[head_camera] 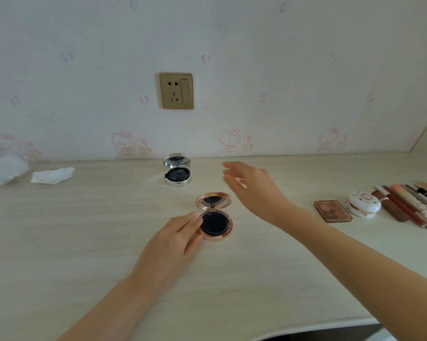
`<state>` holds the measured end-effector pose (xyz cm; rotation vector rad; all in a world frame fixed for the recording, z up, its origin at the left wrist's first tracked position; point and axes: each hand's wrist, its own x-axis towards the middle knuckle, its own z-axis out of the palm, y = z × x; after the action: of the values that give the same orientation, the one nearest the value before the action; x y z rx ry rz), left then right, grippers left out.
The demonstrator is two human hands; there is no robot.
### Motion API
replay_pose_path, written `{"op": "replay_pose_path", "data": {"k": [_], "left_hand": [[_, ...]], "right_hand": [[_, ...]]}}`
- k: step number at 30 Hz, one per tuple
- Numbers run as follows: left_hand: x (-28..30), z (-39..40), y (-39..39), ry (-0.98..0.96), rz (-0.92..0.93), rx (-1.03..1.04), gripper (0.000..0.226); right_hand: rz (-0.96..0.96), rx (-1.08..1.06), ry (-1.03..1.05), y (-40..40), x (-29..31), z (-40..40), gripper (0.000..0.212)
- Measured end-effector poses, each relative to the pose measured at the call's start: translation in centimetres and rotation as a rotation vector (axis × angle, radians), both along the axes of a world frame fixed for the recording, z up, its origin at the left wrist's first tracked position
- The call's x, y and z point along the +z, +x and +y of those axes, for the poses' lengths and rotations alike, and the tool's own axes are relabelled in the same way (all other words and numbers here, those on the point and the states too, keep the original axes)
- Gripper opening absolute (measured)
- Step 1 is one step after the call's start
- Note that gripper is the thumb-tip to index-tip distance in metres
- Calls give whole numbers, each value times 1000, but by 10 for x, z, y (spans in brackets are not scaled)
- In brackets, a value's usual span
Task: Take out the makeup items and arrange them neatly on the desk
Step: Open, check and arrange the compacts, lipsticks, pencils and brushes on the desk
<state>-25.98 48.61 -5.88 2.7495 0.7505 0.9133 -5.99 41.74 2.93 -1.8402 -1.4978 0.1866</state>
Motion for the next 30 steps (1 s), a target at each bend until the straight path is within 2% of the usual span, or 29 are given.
{"op": "replay_pose_path", "data": {"k": [2, 5, 7, 11, 14, 20, 23, 30], "left_hand": [[0, 1, 0, 19, 38, 69, 45], [2, 2, 1, 3, 108, 124, 49], [2, 2, 2, -48, 116, 121, 41], [9, -2, 3, -22, 107, 82, 47], [11, -3, 6, -14, 119, 86, 38], [11, 5, 20, 95, 142, 107, 30], [9, 15, 29, 153, 170, 110, 45], [9, 46, 60, 298, 194, 172, 43]], "right_hand": [[42, -100, 36, 2, -16, -16, 39], [72, -88, -117, -3, -45, -36, 46], [95, -60, -174, -7, -56, -42, 54], [9, -17, -214, -15, -64, -42, 76], [-73, 11, -167, -23, -68, -38, 85], [-54, -21, -111, -20, -80, -20, 85], [-38, -13, -78, -11, -78, -7, 85], [37, -3, -55, 14, -74, 35, 86]]}}
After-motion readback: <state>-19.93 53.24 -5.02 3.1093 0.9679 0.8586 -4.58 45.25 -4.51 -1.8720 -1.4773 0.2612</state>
